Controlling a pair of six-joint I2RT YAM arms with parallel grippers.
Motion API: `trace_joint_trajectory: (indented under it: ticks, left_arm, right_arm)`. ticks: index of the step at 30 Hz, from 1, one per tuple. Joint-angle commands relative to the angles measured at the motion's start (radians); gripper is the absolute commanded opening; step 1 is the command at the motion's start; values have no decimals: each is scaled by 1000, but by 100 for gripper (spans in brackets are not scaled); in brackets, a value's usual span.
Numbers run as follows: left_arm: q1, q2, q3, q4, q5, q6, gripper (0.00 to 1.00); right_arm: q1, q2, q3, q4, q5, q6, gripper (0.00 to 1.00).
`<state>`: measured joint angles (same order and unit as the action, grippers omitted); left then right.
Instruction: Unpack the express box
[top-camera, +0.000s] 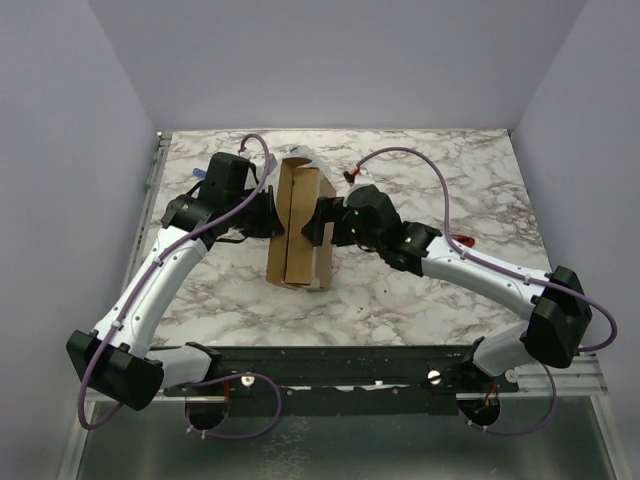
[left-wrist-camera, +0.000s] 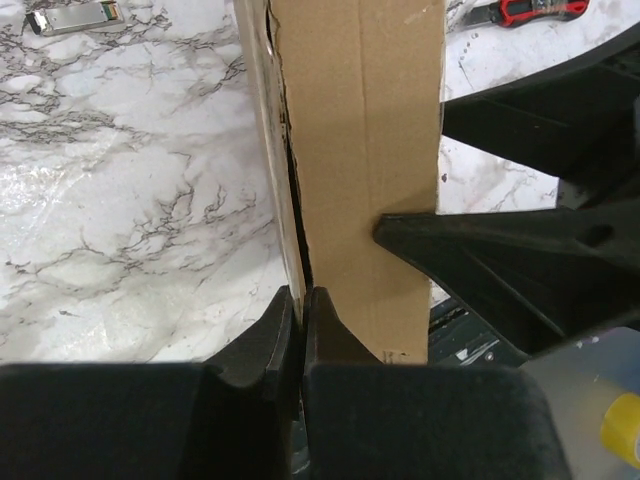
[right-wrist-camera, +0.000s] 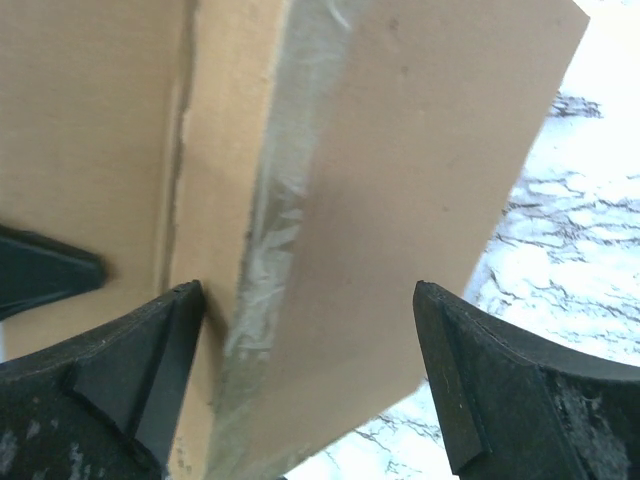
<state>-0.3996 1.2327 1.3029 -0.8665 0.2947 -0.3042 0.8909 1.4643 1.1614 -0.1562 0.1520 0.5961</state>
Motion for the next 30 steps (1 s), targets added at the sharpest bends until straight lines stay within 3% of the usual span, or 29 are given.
trace_joint_trajectory:
  ticks: [1,9,22,30]
  left_arm:
    - [2,-37,64,-30,-12,40,0]
    - [1,-38,103,-65,-62,70,0]
    - [2,15,212,-103,-56,102,0]
    - [2,50,214,-74,-16,105,0]
  right_arm:
    - [0,-6,-66,28,50,36,92]
    - [-38,-58,-238,83,16,98,84]
    - [-129,-151,-425,47,53,117,89]
    - [-132,-179,-441,-53,141,36,93]
